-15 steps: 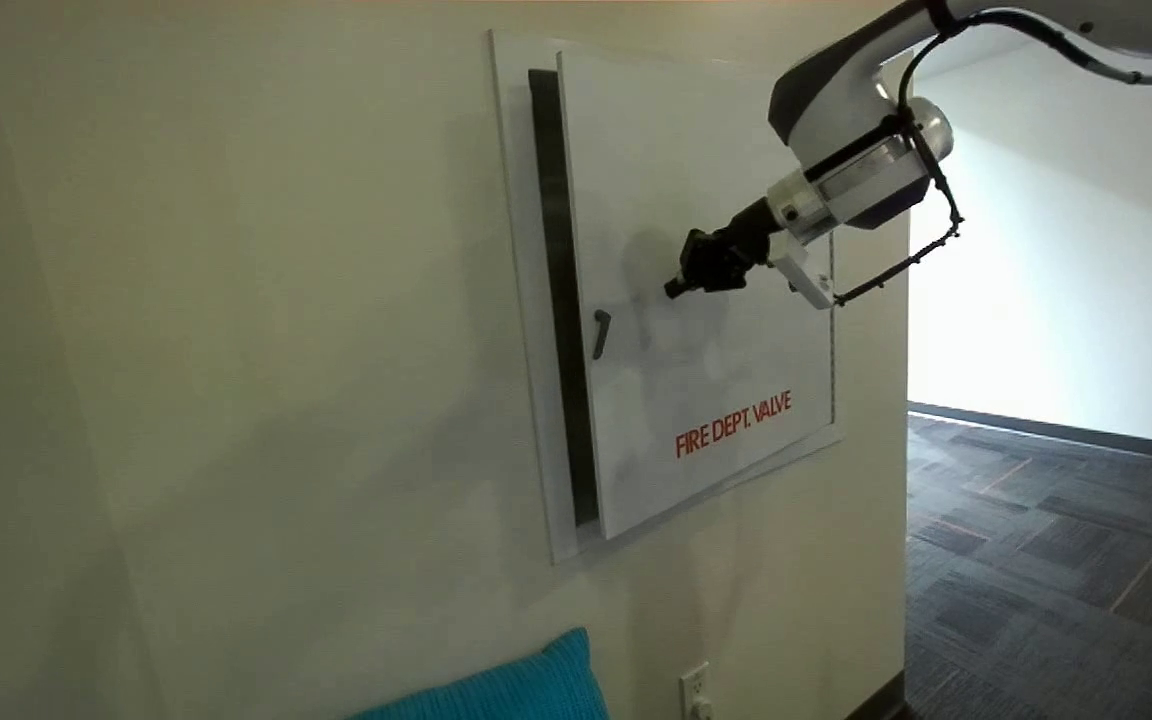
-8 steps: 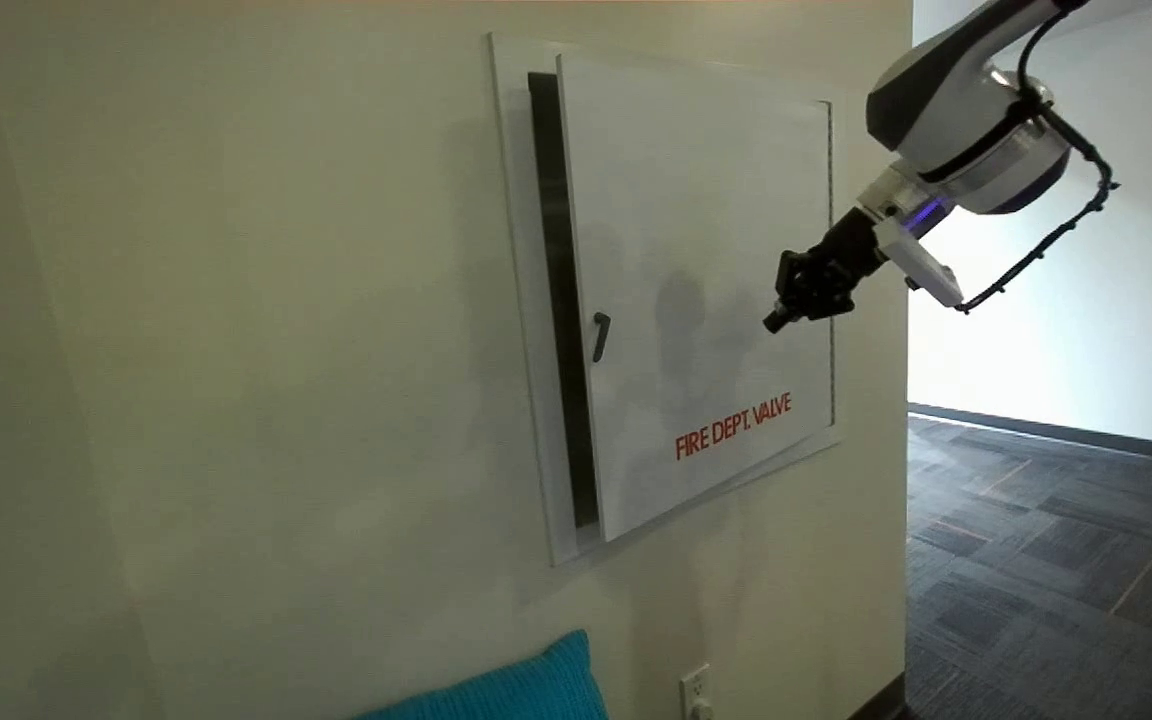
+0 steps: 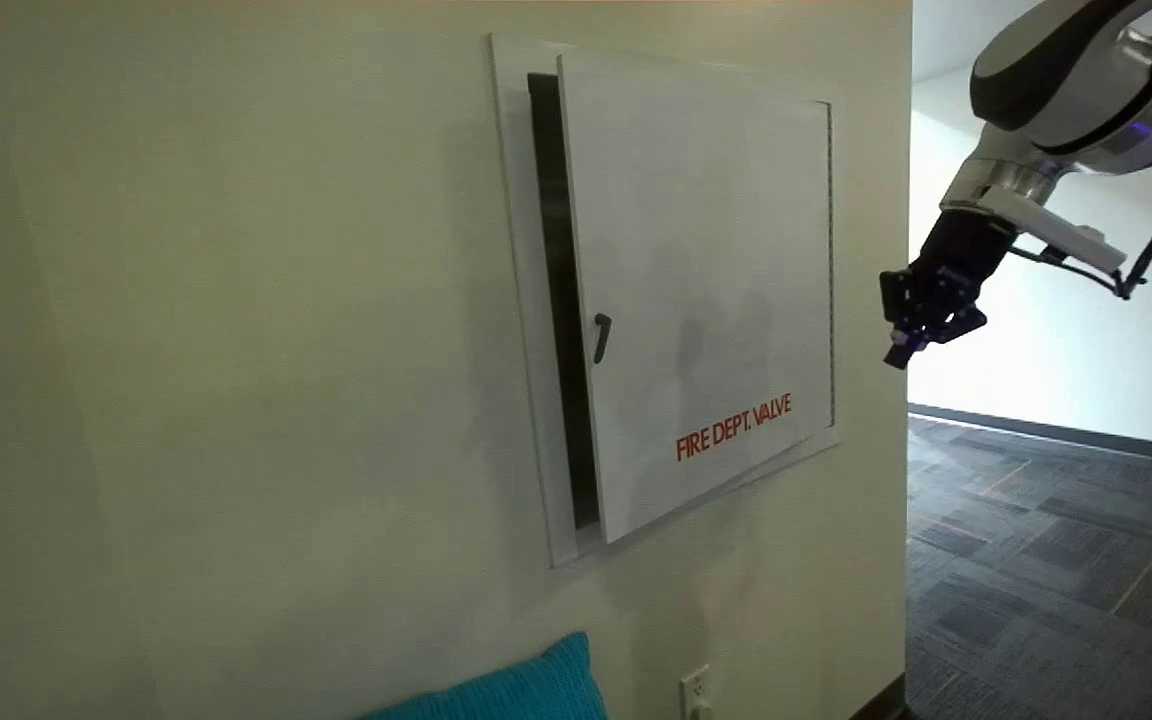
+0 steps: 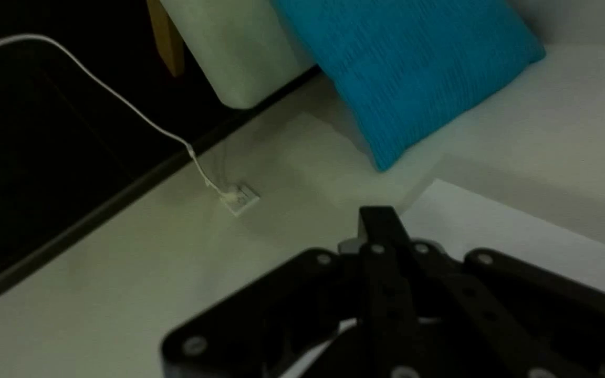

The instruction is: Close the door

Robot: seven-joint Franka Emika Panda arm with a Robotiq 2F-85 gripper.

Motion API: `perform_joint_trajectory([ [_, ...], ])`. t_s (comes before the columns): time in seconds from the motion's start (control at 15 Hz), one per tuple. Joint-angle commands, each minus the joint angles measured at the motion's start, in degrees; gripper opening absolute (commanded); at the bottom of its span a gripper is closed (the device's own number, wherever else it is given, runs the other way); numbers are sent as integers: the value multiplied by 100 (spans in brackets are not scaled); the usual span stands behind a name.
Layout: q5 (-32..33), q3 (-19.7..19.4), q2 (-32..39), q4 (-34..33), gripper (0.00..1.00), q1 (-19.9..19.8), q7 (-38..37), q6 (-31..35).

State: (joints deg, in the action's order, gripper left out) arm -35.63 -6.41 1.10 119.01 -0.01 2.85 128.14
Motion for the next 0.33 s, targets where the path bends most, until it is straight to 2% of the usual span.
perform_joint_trajectory([
  [0.0,505,72,-454,186,0,-202,-664,-902],
  [0.27,752,75,-571,137,0,-262,-979,-1599],
])
